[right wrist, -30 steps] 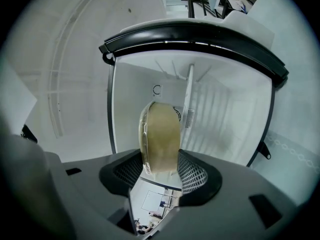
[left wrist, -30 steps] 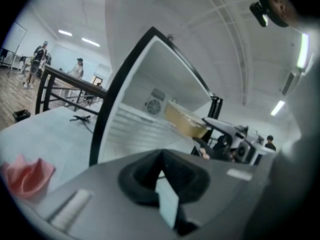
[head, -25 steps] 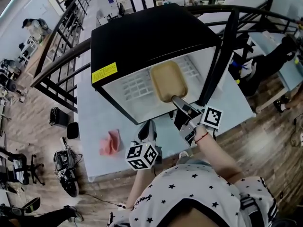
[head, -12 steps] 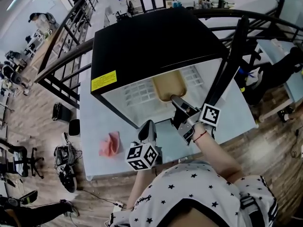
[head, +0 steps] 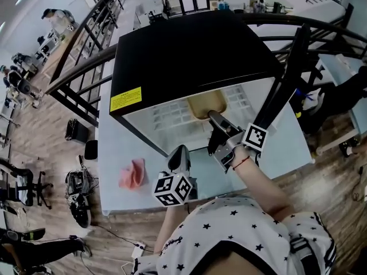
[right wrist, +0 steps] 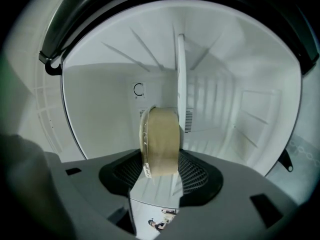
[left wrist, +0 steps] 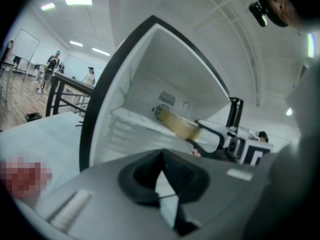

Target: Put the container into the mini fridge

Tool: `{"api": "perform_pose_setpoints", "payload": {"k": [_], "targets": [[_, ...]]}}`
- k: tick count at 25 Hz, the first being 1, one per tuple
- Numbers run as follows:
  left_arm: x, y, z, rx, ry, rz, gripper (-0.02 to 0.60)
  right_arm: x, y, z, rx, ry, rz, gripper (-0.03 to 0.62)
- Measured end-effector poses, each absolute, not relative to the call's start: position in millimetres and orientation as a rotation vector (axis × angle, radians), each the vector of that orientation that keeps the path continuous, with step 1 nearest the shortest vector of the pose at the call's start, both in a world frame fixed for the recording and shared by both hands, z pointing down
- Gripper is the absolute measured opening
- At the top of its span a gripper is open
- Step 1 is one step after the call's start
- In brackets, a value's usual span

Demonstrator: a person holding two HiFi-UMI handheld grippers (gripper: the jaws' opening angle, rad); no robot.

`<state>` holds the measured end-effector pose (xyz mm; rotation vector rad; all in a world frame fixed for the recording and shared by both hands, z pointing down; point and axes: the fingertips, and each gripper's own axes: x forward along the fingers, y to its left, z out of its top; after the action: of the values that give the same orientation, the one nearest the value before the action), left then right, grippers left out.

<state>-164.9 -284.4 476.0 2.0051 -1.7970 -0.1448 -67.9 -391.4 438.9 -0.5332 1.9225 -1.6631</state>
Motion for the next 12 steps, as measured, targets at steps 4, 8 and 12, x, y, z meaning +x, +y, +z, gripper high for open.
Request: {"api": "perform_pose_setpoints", "payload": {"k": [4,8,12], "targets": [[-164.4,-288.7,477.0,1.991,-1.811,-0.151,0.006,-69.3,-394.3,438.2,-0.517,1.945,-1.653,0.221],[-161.0,-287.7,479.8,1.987,-1.813,-0.156,0.006,-71.9,-391.1,432.8,-0.473,1.961,-1.627,0.221],[-153.5,-290.6,483.5,1.982,-1.814,-0.161,0.006,-70.0,-390.9,431.1,-0.453,2.020,-1.596,0.222]]}}
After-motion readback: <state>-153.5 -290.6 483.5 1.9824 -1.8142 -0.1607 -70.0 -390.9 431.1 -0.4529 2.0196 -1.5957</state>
